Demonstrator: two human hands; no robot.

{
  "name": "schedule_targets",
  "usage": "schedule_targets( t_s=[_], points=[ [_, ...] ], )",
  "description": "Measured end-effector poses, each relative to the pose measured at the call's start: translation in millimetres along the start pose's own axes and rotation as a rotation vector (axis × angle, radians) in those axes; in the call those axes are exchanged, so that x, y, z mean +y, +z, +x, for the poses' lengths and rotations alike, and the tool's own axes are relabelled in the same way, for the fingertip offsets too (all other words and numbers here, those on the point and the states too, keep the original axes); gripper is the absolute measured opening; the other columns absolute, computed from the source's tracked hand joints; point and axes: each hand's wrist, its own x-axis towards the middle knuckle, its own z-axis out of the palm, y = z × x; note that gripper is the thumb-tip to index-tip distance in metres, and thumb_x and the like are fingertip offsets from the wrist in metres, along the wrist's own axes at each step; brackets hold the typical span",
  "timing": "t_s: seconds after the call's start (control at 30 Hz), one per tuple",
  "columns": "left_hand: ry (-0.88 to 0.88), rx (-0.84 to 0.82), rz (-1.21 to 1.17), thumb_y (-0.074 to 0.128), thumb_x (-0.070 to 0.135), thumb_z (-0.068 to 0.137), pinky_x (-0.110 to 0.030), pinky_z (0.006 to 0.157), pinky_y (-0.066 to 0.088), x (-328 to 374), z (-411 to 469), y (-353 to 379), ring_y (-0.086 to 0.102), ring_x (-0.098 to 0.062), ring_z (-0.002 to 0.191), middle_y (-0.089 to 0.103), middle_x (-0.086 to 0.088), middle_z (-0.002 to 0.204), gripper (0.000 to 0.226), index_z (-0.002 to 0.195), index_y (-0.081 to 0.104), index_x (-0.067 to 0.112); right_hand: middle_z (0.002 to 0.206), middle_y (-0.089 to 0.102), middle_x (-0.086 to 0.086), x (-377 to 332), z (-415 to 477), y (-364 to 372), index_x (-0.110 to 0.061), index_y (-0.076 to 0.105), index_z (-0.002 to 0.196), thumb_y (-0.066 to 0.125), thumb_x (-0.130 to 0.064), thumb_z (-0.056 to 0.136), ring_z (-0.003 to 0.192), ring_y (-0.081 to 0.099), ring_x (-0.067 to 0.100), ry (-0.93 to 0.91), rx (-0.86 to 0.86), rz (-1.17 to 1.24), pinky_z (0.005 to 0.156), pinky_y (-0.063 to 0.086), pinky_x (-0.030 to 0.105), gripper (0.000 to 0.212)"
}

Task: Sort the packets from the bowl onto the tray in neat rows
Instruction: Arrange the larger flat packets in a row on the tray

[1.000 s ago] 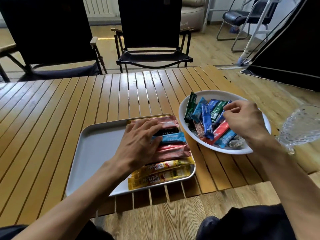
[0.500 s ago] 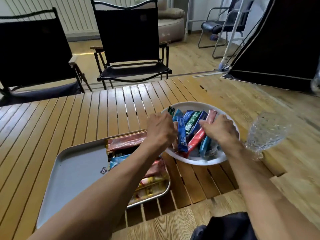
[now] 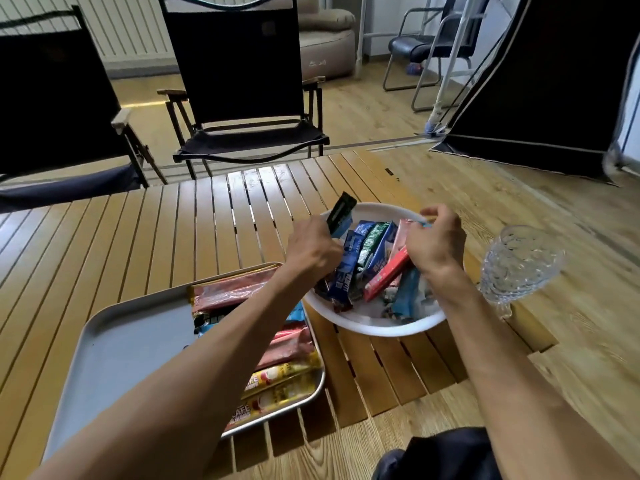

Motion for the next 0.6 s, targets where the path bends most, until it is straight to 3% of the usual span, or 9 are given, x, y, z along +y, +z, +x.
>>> schedule_targets(
  t_s=[0.1,0.2,0.27,0.37,0.43,0.53,0.6],
  points=[
    [-0.044,0.033,-0.207,0.057,0.007,0.086,-0.022,0.053,0.048,-3.2,-0.9,-5.5,0.058,-0.019,0.078,0.056,-0.013,0.101,0.022,0.107,0.051,0.004,0.117,0.058,0.018,-9.1,-2.8,-0.2,-0.001,0.052,0.119,0.047,-0.004,0.097,0.091,0.058,0.017,-0.357,0.206,0.078,0.07,0.047,0.004,0.023],
    [-0.048,-0.017,-0.369,0.058,0.002,0.084,-0.018,0.052,0.044,-1.3,-11.8,-15.2,0.055,-0.015,0.077,0.056,-0.014,0.099,0.028,0.111,0.048,0.004,0.11,0.059,0.017,-13.5,-6.5,2.7,-0.002,0.049,0.121,0.045,-0.01,0.099,0.087,0.064,0.022,-0.628,0.243,0.112,0.074,0.054,0.019,0.024],
    [-0.059,-0.048,-0.451,0.059,0.001,0.082,-0.016,0.047,0.044,0.0,-21.7,-19.9,0.054,-0.015,0.073,0.055,-0.015,0.095,0.029,0.109,0.049,0.004,0.104,0.06,0.015,-8.3,-15.1,9.7,-0.003,0.046,0.124,0.048,-0.014,0.099,0.087,0.064,0.023,-0.655,0.162,0.119,0.073,0.052,0.016,0.027],
    [-0.053,-0.061,-0.469,0.056,-0.003,0.081,-0.011,0.042,0.04,4.4,-40.5,-22.6,0.046,-0.012,0.062,0.05,-0.011,0.08,0.022,0.102,0.056,0.002,0.1,0.059,0.005,-1.3,-33.2,18.9,-0.007,0.043,0.127,0.064,-0.013,0.092,0.09,0.062,0.02,-0.561,-0.023,0.127,0.075,0.051,0.02,0.041],
    [-0.064,-0.064,-0.452,0.053,0.001,0.084,-0.017,0.044,0.04,7.1,-49.3,-21.9,0.043,-0.012,0.058,0.048,-0.01,0.074,0.018,0.1,0.06,0.0,0.101,0.061,0.001,6.2,-40.5,23.0,-0.01,0.043,0.125,0.07,-0.014,0.087,0.091,0.064,0.019,-0.401,-0.12,0.145,0.075,0.054,0.023,0.047],
    [-0.085,-0.041,-0.45,0.05,0.008,0.089,-0.028,0.054,0.04,9.5,-54.0,-21.4,0.041,-0.016,0.059,0.045,-0.013,0.074,0.019,0.098,0.061,-0.003,0.095,0.066,0.007,21.3,-41.2,25.5,-0.009,0.05,0.12,0.065,-0.017,0.086,0.074,0.066,0.02,-0.088,-0.193,-0.052,0.05,0.045,0.015,0.038],
    [-0.112,-0.039,-0.483,0.048,0.011,0.092,-0.031,0.056,0.04,11.6,-57.2,-24.1,0.041,-0.017,0.062,0.043,-0.011,0.072,0.016,0.094,0.061,0.001,0.083,0.066,0.007,25.3,-43.0,24.2,-0.004,0.053,0.126,0.059,-0.022,0.088,0.059,0.061,0.015,-0.021,-0.187,-0.158,0.039,0.036,0.012,0.041]
  ],
)
